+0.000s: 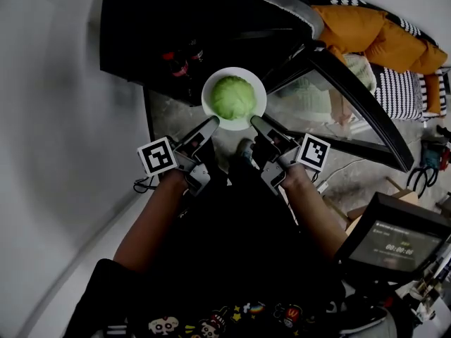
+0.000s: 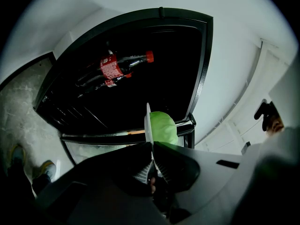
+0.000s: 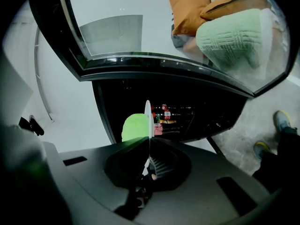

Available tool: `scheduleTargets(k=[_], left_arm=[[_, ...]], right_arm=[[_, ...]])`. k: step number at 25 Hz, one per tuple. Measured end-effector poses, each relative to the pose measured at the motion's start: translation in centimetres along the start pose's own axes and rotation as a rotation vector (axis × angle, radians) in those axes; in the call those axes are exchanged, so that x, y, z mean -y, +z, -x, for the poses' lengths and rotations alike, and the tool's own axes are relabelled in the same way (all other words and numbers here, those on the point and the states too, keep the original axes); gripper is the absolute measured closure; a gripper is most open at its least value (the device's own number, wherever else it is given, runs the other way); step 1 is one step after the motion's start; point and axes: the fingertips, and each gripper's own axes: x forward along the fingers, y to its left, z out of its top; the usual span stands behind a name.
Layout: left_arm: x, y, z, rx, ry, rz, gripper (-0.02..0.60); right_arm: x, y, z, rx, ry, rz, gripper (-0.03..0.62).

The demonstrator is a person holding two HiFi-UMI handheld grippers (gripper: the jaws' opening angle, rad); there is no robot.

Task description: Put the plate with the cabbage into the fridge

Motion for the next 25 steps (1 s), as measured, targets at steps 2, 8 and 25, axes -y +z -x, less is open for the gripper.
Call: scheduleTargets(k=[2,8,25], left_arm=[[-0.2,0.1,-0.1,0.003,0.012,0.008,0.566],[-2.0,-0.3,-0.8,0.017,0.013,0.023,0.566],[-0.4,-0.3,0.4,0.029,0.093,-0.021,0.567]], right_arm=[[0.2,0.2,-0.1,-0.008,-0.008,-0.001,0.582],[2.2,0.7,-0.6,-0.019,0.016,0.007,0.582],[1.1,-0.1,0.0,-0.02,0.015,-0.009,0.582]])
